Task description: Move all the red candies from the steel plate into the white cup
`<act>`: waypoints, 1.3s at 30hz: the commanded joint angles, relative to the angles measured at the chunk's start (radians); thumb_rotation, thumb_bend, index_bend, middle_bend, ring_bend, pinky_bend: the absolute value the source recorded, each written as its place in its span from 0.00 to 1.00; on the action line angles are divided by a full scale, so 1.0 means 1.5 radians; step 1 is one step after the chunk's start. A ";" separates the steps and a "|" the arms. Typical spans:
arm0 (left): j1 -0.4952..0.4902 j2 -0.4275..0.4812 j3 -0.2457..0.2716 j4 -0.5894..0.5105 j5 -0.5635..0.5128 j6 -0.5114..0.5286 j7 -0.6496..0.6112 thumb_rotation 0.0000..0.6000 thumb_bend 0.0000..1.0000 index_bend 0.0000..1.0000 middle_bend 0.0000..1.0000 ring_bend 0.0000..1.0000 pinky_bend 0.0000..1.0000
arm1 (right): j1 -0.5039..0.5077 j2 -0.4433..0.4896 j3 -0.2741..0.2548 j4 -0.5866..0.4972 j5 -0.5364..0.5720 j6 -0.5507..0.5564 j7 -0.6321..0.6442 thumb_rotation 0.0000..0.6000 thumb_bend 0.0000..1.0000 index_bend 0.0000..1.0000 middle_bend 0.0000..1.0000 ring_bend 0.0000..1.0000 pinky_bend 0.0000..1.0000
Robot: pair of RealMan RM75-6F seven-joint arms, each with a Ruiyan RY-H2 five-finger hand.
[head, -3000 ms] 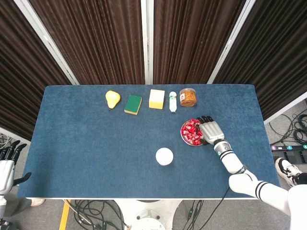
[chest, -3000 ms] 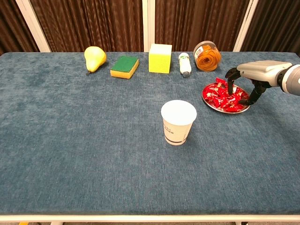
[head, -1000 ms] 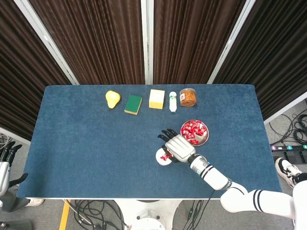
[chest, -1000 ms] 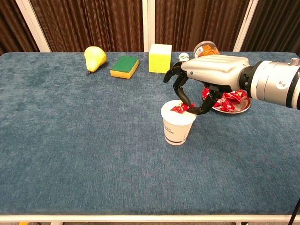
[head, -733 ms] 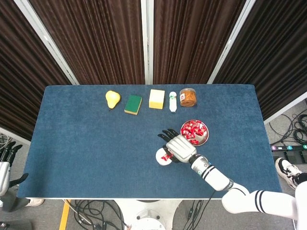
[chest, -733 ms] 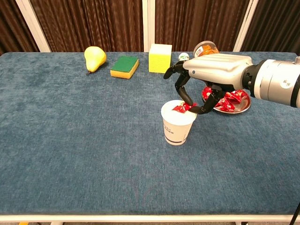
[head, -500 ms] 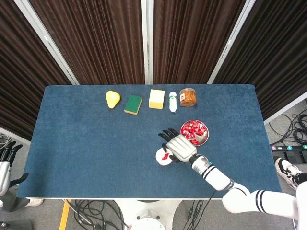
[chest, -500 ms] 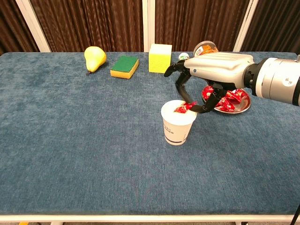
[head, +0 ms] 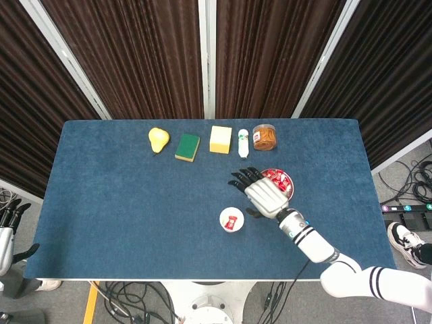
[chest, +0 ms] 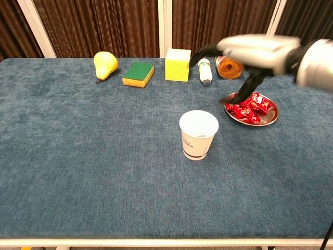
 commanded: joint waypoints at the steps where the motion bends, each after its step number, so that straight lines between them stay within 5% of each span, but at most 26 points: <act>1: -0.002 -0.001 0.000 0.000 0.002 -0.002 0.001 1.00 0.00 0.22 0.21 0.21 0.20 | -0.023 0.042 0.004 0.006 0.018 0.021 0.000 1.00 0.21 0.15 0.13 0.02 0.05; 3: -0.003 -0.002 0.000 0.000 0.003 -0.004 0.001 1.00 0.00 0.22 0.21 0.21 0.20 | -0.029 0.051 -0.003 0.028 0.039 0.021 -0.027 1.00 0.21 0.16 0.22 0.13 0.16; 8: -0.006 -0.005 0.000 -0.002 0.006 -0.005 0.003 1.00 0.00 0.22 0.21 0.21 0.20 | -0.032 0.036 -0.019 0.083 0.090 0.007 -0.085 1.00 0.19 0.28 0.64 0.65 0.83; 10: -0.007 -0.005 0.001 -0.003 0.007 -0.006 0.005 1.00 0.00 0.22 0.21 0.21 0.20 | -0.030 0.027 -0.027 0.095 0.107 -0.007 -0.098 1.00 0.17 0.32 0.77 0.80 0.97; 16: -0.006 -0.003 0.002 -0.009 0.007 -0.005 0.011 1.00 0.00 0.22 0.21 0.21 0.20 | -0.017 -0.010 -0.043 0.135 0.137 -0.046 -0.130 1.00 0.16 0.40 0.85 0.88 1.00; 39: 0.001 -0.006 0.004 -0.001 -0.001 -0.003 0.001 1.00 0.00 0.22 0.21 0.21 0.20 | 0.033 -0.113 -0.044 0.240 0.243 -0.114 -0.175 1.00 0.16 0.42 0.86 0.89 1.00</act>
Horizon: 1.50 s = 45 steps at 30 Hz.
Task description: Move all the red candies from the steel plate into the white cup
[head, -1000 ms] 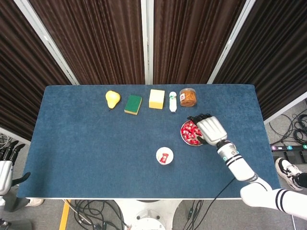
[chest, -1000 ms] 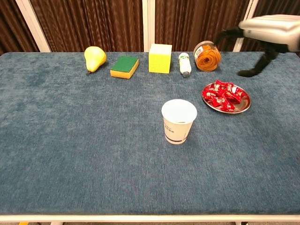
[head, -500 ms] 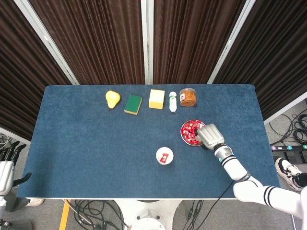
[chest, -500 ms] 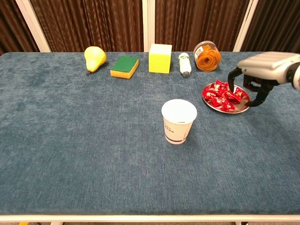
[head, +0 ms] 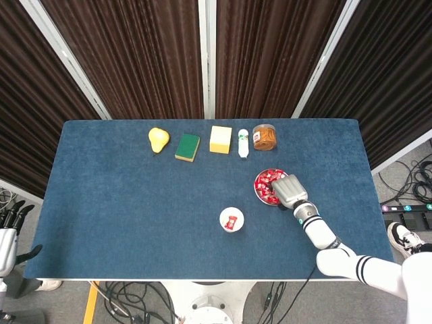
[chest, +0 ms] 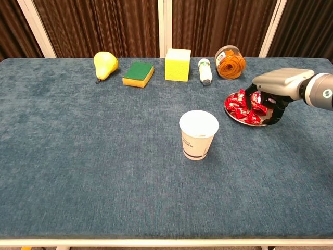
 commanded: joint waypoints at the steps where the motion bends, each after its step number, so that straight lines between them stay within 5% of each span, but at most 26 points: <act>1: 0.000 -0.001 0.000 0.002 0.000 0.000 -0.002 1.00 0.00 0.22 0.21 0.21 0.20 | 0.004 -0.006 -0.001 0.005 0.006 -0.005 -0.002 1.00 0.16 0.42 0.86 0.89 1.00; 14: 0.001 -0.007 -0.001 0.015 -0.004 -0.003 -0.012 1.00 0.00 0.22 0.21 0.21 0.20 | 0.024 -0.027 -0.008 0.035 0.044 -0.017 -0.023 1.00 0.23 0.48 0.86 0.89 1.00; 19: -0.001 -0.008 -0.003 0.019 -0.004 -0.004 -0.015 1.00 0.00 0.22 0.21 0.21 0.20 | 0.023 -0.026 -0.005 0.035 0.041 -0.007 -0.015 1.00 0.30 0.61 0.86 0.90 1.00; 33: -0.002 -0.004 -0.006 0.017 0.003 0.004 -0.014 1.00 0.00 0.22 0.21 0.21 0.20 | -0.010 0.124 0.060 -0.238 -0.126 0.063 0.149 1.00 0.30 0.65 0.86 0.90 1.00; 45: 0.002 0.000 -0.002 0.011 0.009 0.010 -0.013 1.00 0.00 0.22 0.21 0.21 0.20 | 0.032 0.069 0.034 -0.243 -0.129 0.031 0.099 1.00 0.30 0.61 0.86 0.90 1.00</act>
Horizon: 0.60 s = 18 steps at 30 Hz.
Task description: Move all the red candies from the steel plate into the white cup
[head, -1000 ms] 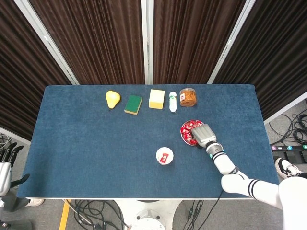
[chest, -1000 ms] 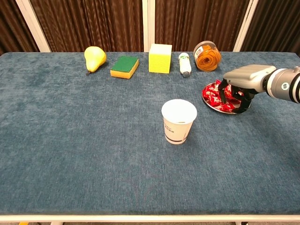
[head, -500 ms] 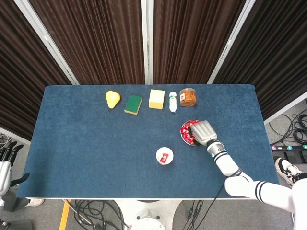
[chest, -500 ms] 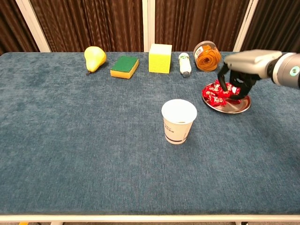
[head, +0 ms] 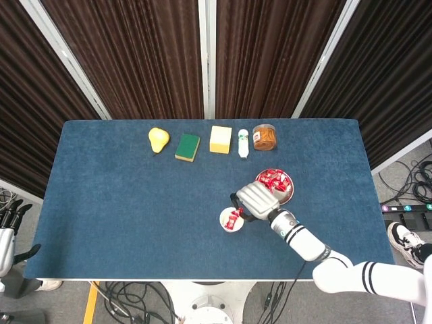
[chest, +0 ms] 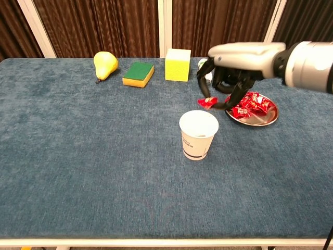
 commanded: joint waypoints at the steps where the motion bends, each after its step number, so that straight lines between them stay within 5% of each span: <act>1: -0.001 -0.001 0.001 0.002 0.000 -0.002 -0.001 1.00 0.00 0.22 0.21 0.21 0.20 | 0.009 -0.018 -0.014 0.009 0.013 -0.003 -0.024 1.00 0.30 0.60 0.86 0.90 1.00; 6: -0.001 -0.004 0.002 0.007 0.001 -0.005 -0.005 1.00 0.00 0.22 0.21 0.21 0.20 | 0.014 -0.036 -0.023 0.015 0.018 0.003 -0.040 1.00 0.30 0.57 0.86 0.90 1.00; 12: -0.001 -0.005 0.000 0.010 -0.002 -0.005 -0.008 1.00 0.00 0.22 0.21 0.21 0.20 | 0.018 -0.037 -0.030 0.015 0.025 0.002 -0.049 1.00 0.30 0.31 0.86 0.89 1.00; 18: 0.000 -0.006 0.000 0.012 -0.004 -0.005 -0.010 1.00 0.00 0.22 0.21 0.21 0.20 | 0.006 -0.017 -0.012 0.007 0.008 0.031 -0.013 1.00 0.30 0.25 0.86 0.89 1.00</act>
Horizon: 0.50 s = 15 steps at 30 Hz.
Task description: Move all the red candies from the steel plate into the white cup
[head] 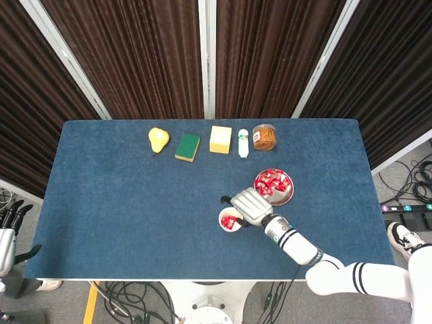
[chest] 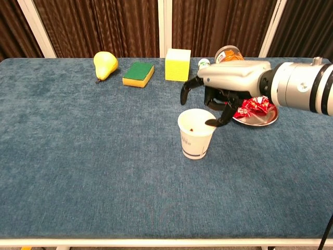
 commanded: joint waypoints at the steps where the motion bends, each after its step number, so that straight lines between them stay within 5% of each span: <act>1: 0.002 -0.001 -0.002 0.002 -0.004 0.002 -0.003 1.00 0.00 0.22 0.21 0.21 0.20 | -0.012 0.021 0.012 0.001 -0.004 0.021 0.019 1.00 0.30 0.25 0.86 0.89 1.00; 6: 0.002 -0.002 -0.002 0.006 -0.005 0.001 -0.007 1.00 0.00 0.22 0.21 0.21 0.20 | -0.020 0.039 0.005 0.063 0.050 0.016 0.005 1.00 0.30 0.27 0.86 0.89 1.00; 15: 0.002 -0.001 -0.002 0.003 -0.002 0.002 -0.004 1.00 0.00 0.22 0.21 0.21 0.20 | -0.009 -0.027 -0.026 0.197 0.143 -0.031 -0.045 1.00 0.23 0.33 0.86 0.89 1.00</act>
